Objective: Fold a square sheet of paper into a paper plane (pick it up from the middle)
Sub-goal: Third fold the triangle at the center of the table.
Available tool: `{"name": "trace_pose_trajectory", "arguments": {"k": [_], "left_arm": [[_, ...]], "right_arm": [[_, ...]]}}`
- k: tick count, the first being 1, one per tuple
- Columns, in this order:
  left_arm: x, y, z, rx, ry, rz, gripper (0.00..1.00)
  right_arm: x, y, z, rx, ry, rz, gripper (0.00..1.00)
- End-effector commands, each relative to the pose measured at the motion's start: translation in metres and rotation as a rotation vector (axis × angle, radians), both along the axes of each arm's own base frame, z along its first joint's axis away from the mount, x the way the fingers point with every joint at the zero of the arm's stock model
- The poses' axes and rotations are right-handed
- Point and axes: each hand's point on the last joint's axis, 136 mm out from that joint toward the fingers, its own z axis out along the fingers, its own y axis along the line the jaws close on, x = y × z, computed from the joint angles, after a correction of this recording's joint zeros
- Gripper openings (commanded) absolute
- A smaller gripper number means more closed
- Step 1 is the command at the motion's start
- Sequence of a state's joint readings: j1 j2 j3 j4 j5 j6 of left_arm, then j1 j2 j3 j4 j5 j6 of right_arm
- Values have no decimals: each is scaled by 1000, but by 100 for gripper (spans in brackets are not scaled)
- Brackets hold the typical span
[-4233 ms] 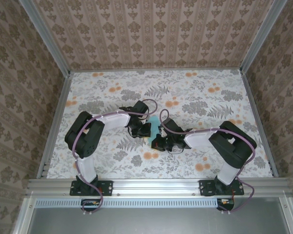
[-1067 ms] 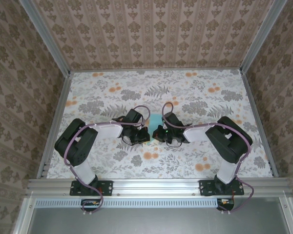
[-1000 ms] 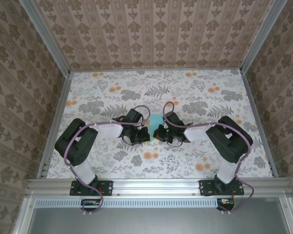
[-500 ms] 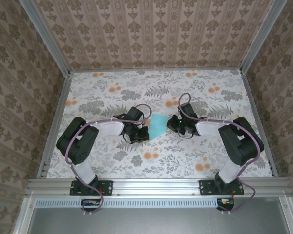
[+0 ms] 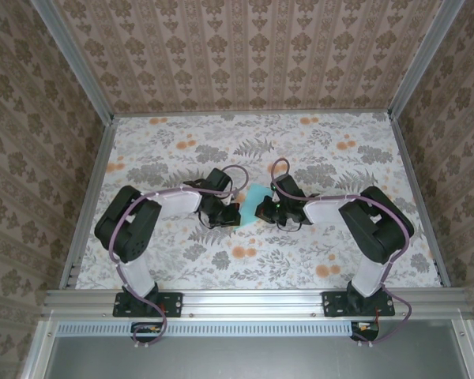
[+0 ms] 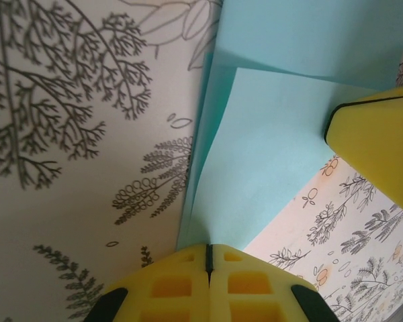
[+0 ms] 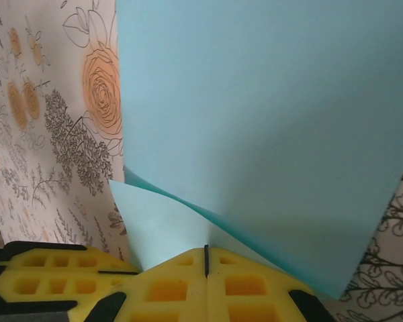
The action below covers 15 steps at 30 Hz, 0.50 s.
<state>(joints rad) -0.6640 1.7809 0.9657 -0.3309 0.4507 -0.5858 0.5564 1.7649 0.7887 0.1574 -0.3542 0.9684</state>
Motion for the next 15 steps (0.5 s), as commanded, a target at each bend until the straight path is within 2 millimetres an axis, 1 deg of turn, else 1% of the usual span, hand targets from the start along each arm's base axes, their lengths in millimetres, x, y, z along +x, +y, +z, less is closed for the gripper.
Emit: {"name": "trace_pose_trajectory", "arguments": {"k": [1, 5, 6, 7, 9, 12, 15], "left_arm": [[7, 6, 2, 23, -22, 11, 0], [15, -9, 27, -100, -63, 89, 0], [17, -12, 33, -131, -74, 119, 2], [18, -14, 38, -160, -81, 150, 4], [20, -19, 43, -215, -81, 198, 5], [18, -26, 40, -261, -68, 260, 5], [16, -31, 32, -269, -60, 304, 3]], "right_arm": [[-4, -6, -12, -32, 41, -20, 2], [-8, -12, -22, -51, 71, -48, 2], [-9, -12, -24, -50, 77, -56, 1], [-9, -13, -25, -48, 82, -62, 2], [-10, -14, -27, -47, 88, -74, 1], [-10, -16, -30, -47, 96, -94, 1], [-10, -18, -31, -48, 103, -115, 1]]}}
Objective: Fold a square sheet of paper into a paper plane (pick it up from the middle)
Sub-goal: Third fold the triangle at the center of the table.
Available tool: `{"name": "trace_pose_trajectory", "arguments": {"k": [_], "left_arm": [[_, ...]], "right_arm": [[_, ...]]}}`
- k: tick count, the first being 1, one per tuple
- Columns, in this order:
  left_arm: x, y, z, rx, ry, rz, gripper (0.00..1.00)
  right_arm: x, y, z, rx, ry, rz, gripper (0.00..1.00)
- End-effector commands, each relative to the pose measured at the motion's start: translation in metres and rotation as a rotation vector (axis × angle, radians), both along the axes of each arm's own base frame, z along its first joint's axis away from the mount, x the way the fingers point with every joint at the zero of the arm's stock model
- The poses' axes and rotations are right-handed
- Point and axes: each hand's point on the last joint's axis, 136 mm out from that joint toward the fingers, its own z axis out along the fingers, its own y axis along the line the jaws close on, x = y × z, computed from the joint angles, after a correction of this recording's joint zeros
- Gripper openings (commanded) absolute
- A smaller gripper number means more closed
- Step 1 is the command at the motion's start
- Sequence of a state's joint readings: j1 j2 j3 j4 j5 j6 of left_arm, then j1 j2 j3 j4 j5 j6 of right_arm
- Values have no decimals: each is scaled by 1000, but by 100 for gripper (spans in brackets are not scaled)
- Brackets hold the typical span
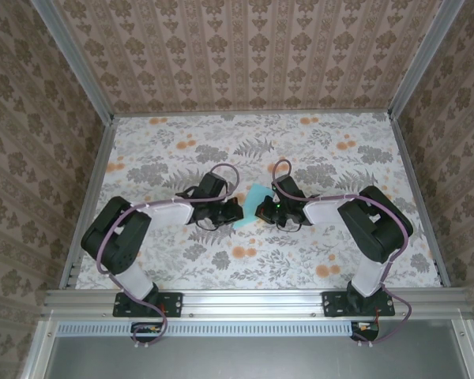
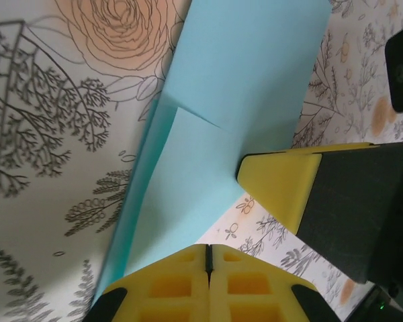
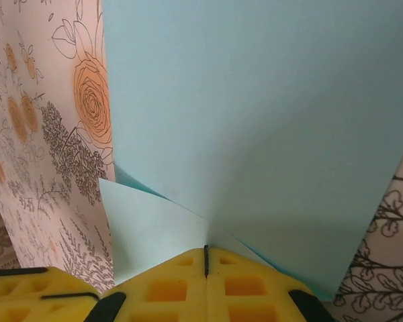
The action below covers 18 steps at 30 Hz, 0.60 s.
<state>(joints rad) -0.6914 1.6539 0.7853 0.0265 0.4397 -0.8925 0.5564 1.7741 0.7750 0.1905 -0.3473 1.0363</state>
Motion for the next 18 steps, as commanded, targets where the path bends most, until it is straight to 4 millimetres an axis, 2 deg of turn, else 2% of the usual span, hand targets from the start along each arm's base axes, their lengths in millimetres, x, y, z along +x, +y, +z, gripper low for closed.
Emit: {"name": "trace_pose_trajectory", "arguments": {"k": [1, 6, 18], "left_arm": [[8, -14, 4, -73, -2, 95, 2], [10, -18, -5, -78, 2, 146, 0], [5, -5, -33, -35, 64, 220, 0]], "right_arm": [[-12, -18, -28, -69, 79, -65, 1], [-13, -19, -30, -61, 90, -87, 2], [-19, -23, -37, -68, 123, -109, 1]]}}
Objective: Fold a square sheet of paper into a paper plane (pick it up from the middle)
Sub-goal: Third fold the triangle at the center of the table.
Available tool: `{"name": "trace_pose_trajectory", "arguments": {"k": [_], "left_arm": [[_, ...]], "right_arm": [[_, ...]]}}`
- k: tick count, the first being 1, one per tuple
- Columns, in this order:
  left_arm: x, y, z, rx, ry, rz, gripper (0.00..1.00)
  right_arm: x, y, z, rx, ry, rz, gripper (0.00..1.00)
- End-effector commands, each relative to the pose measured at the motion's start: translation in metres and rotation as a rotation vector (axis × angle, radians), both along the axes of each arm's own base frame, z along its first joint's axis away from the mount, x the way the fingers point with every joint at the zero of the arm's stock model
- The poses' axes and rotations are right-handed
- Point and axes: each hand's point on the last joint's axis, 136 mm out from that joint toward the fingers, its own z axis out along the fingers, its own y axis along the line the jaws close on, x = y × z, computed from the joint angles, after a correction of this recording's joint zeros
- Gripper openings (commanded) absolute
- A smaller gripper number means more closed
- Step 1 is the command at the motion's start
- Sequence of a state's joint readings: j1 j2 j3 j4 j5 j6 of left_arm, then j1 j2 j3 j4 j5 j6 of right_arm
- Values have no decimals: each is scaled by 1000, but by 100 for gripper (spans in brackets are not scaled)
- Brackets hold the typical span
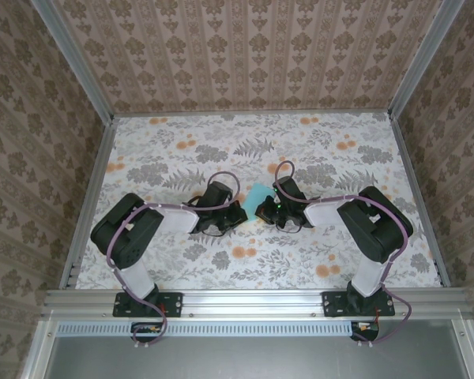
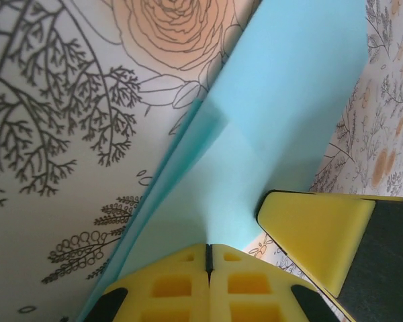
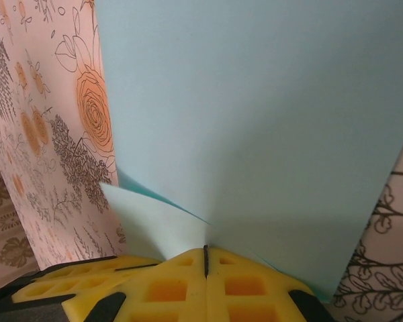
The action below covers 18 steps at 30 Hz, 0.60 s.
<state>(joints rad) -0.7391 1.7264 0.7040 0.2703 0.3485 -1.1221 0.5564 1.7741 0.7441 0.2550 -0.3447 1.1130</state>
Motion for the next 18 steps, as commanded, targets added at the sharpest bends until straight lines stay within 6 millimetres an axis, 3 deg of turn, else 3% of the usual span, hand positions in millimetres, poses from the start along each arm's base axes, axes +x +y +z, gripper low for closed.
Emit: {"name": "trace_pose_trajectory", "arguments": {"k": [1, 18], "left_arm": [[-1, 8, -11, 18, 29, 54, 0], [-16, 69, -34, 138, 69, 213, 0]], "right_arm": [[-20, -24, -37, -111, 113, -51, 1], [-47, -64, -75, -317, 225, -85, 0]]}}
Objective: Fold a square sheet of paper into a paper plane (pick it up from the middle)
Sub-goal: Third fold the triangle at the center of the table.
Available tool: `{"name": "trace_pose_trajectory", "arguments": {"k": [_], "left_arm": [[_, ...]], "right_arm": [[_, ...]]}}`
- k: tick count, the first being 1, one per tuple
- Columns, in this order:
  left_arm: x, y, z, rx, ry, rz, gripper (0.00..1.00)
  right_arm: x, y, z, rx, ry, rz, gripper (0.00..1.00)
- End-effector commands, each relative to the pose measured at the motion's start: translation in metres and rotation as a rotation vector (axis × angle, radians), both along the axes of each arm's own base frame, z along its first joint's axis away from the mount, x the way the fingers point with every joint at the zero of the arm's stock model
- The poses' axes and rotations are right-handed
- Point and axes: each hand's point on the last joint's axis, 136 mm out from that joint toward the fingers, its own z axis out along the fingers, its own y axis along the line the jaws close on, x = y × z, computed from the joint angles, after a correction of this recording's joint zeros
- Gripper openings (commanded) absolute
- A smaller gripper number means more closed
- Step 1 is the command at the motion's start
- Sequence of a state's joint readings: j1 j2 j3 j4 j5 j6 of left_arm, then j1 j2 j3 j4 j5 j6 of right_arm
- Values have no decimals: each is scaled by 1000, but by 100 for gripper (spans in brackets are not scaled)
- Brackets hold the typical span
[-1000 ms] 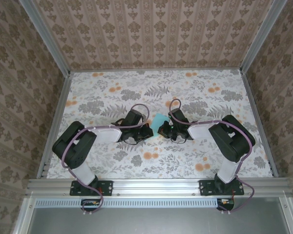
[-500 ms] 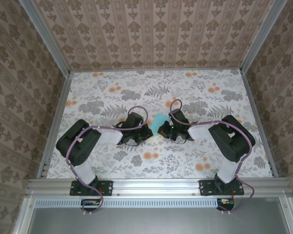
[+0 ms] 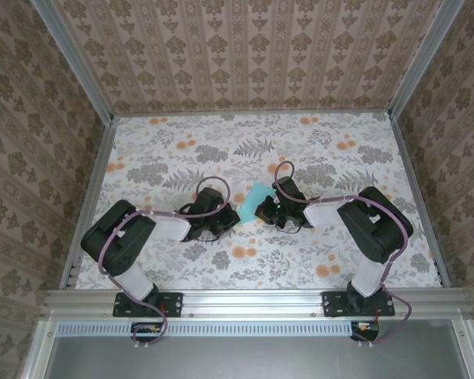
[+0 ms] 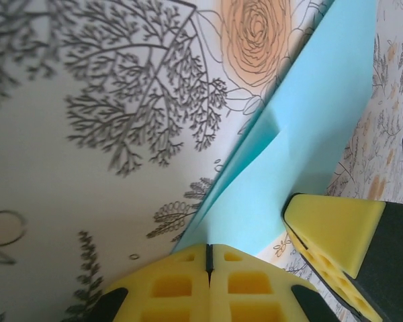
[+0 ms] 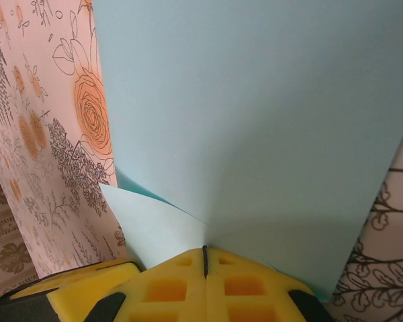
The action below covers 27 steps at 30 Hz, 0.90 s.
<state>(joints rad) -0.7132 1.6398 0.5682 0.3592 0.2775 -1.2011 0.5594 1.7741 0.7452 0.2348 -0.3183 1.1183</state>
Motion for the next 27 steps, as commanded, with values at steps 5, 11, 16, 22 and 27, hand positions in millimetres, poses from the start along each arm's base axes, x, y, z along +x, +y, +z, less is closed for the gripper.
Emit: {"name": "trace_pose_trajectory", "arguments": {"k": [5, 11, 16, 22, 27], "left_arm": [[-23, 59, -37, 176, 106, 135, 0], [-17, 55, -19, 164, 53, 96, 0], [-3, 48, 17, 178, -36, -11, 10], [6, 40, 54, 192, -132, -184, 32], [8, 18, 69, 154, -170, -333, 40]], "right_arm": [[-46, -61, -72, -291, 219, -75, 0], [-38, -50, -62, -244, 175, -44, 1], [-24, -30, -22, -198, 57, 101, 2], [-32, -34, 17, -234, -5, 272, 6], [-28, -49, 45, -223, -42, 186, 21]]}}
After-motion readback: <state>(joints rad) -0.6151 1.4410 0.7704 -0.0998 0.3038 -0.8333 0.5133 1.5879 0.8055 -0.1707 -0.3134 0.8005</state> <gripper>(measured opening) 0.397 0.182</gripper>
